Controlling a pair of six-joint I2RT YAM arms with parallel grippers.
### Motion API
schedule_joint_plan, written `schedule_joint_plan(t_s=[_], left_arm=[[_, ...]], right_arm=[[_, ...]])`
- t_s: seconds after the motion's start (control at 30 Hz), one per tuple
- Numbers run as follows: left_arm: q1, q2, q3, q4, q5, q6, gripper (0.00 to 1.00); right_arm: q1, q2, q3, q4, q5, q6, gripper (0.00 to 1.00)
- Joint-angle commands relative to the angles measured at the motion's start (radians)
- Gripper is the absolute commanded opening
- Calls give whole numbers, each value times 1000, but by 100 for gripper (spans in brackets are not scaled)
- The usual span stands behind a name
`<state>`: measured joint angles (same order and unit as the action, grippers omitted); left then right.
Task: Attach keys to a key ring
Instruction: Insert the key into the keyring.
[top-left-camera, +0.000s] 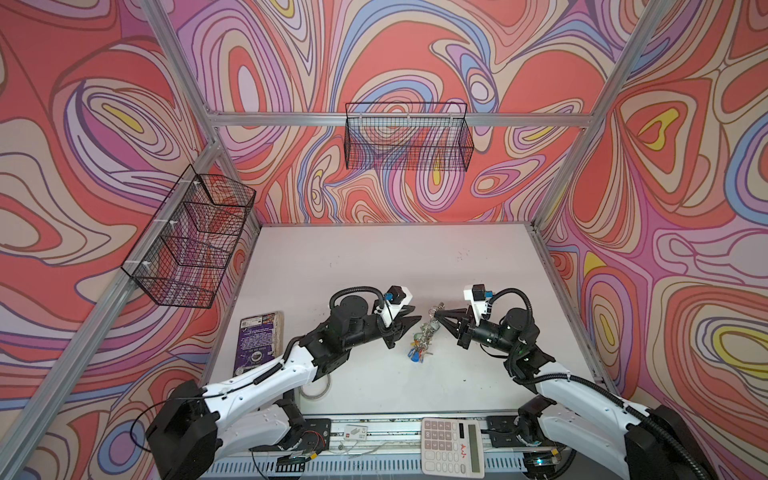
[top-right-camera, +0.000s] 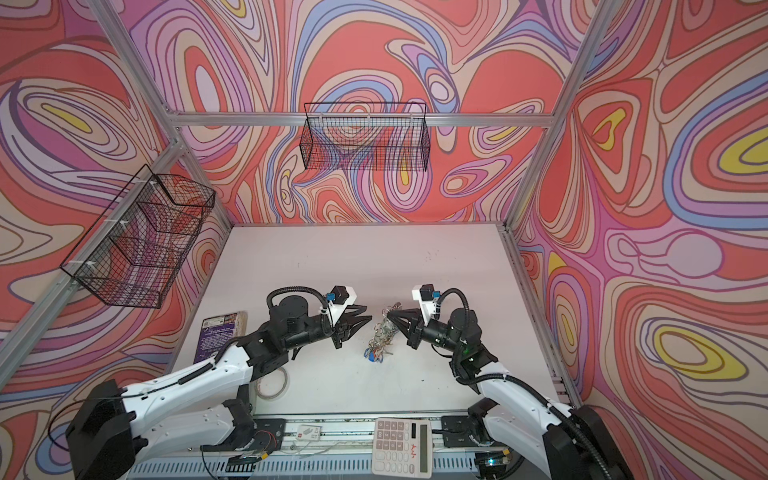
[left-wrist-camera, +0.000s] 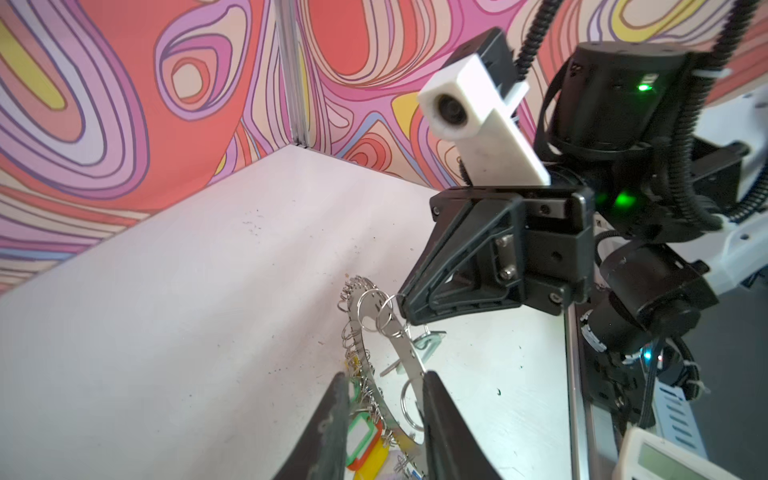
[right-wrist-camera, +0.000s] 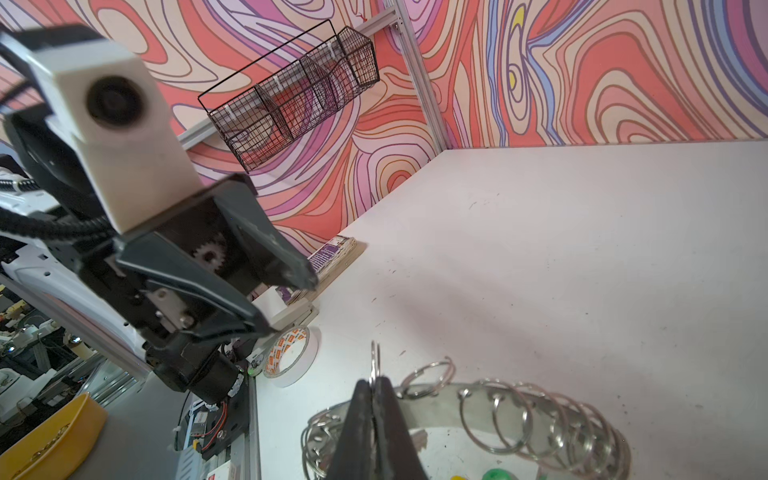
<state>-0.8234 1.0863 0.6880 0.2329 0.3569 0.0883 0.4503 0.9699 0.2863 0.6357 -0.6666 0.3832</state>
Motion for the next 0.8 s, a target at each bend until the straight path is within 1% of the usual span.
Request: schedule_joint_plan(t_s=[0.0, 0.07, 0.13, 0.27, 0.43, 0.6, 0.77], left_arm=[[6, -37, 84, -416, 57, 375, 36], [9, -17, 141, -558, 57, 520, 39], [11, 34, 219, -665, 45, 618, 40], [13, 146, 368, -815, 63, 740, 43], [17, 236, 479, -871, 110, 800, 41], [17, 333, 584, -955, 137, 826, 38], [17, 374, 619, -929, 145, 814, 37]], right_arm=[[24, -15, -12, 53, 31, -65, 0], [46, -8, -13, 45, 53, -88, 0], [67, -6, -14, 37, 77, -113, 0], [94, -12, -21, 35, 98, -141, 0], [124, -17, -19, 14, 123, -169, 0], [134, -16, -16, 6, 132, -182, 0], [137, -13, -17, 13, 127, -181, 0]])
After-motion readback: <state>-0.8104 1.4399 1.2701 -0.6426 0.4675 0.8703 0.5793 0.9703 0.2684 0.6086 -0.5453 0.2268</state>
